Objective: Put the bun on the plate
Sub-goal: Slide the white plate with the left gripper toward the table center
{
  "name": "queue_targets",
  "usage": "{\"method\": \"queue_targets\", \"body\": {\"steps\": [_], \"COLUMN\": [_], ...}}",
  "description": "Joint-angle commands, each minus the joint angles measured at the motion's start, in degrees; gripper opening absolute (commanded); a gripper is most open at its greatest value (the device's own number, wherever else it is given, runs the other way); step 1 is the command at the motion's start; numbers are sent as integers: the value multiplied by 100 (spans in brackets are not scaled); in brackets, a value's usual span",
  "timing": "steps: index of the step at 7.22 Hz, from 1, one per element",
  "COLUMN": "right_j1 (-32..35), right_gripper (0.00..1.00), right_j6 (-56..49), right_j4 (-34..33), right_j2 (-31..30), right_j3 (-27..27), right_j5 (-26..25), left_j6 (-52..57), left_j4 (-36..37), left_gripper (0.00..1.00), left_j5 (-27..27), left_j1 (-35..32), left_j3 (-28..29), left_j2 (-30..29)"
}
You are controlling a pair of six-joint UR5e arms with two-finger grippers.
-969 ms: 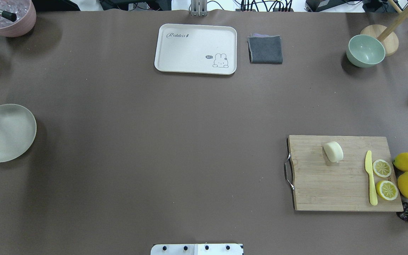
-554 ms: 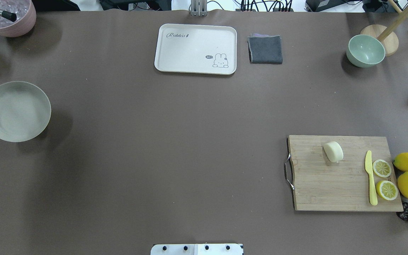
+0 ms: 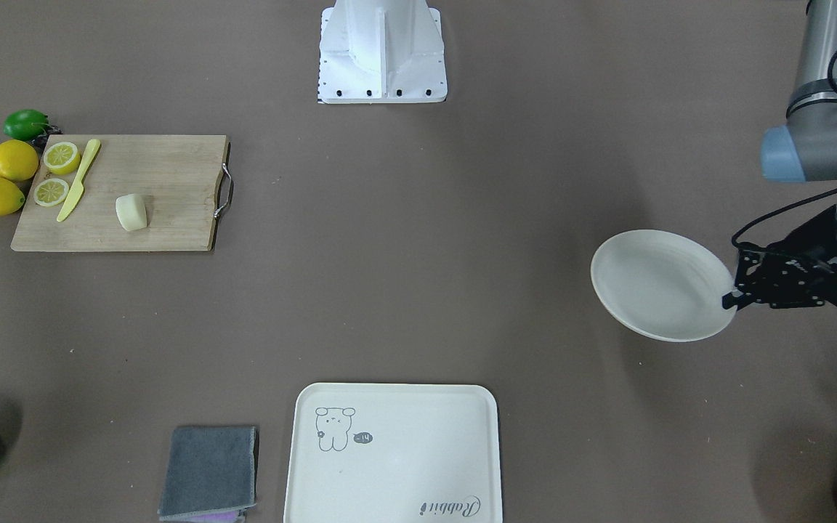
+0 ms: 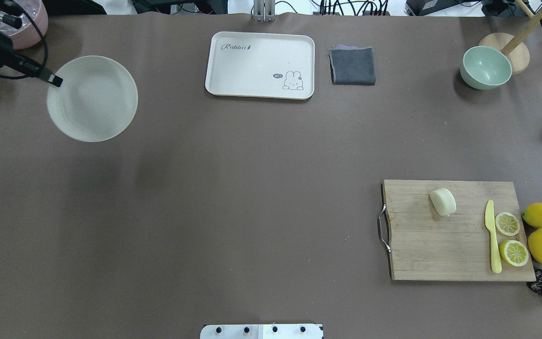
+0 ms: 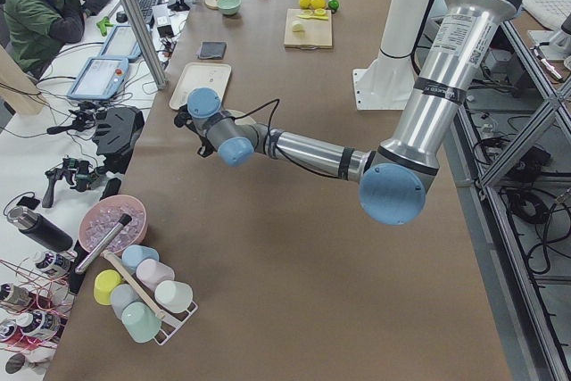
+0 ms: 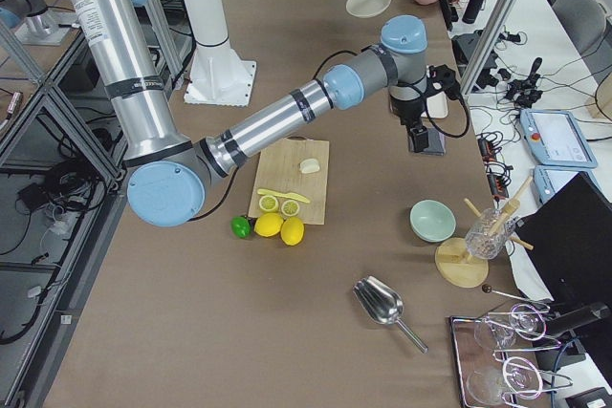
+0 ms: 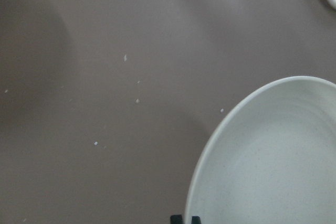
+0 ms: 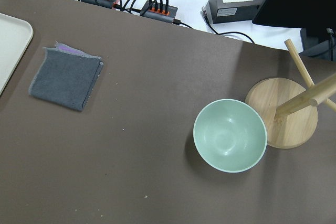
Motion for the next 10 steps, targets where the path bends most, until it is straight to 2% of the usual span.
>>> {"method": "queue_targets", "body": {"steps": [1,4,6,7,9,10], "right_j1": [-29,-55,-91,-134,-152,-144], "right_gripper": [100,100,100,100,100,100], "right_j6": [1,88,88,88,88,28], "right_j4": [-6,12,20,20,12,12], "right_j2": [54,186,212,204,212,204], "right_j3": [-80,-291,-405,-406,-406,-415], "right_j5": [-7,-78,-243,-532,-526,-500], "left_j6": [-1425,-2432,-2593,-2662,-2795,-2795], "left_j4": [-21,-21,-21,-21,5,5], "left_gripper": [0,0,0,0,0,79], "left_j5": [726,2177,3056,3139,3140,3140], "left_j1": [1017,2495,3226,3360,3519,3589], "left_j3": [-350,-431,-431,-448,-536,-545], "left_j2": [-494,-1128,-1226,-1261,-1244,-1244]}}
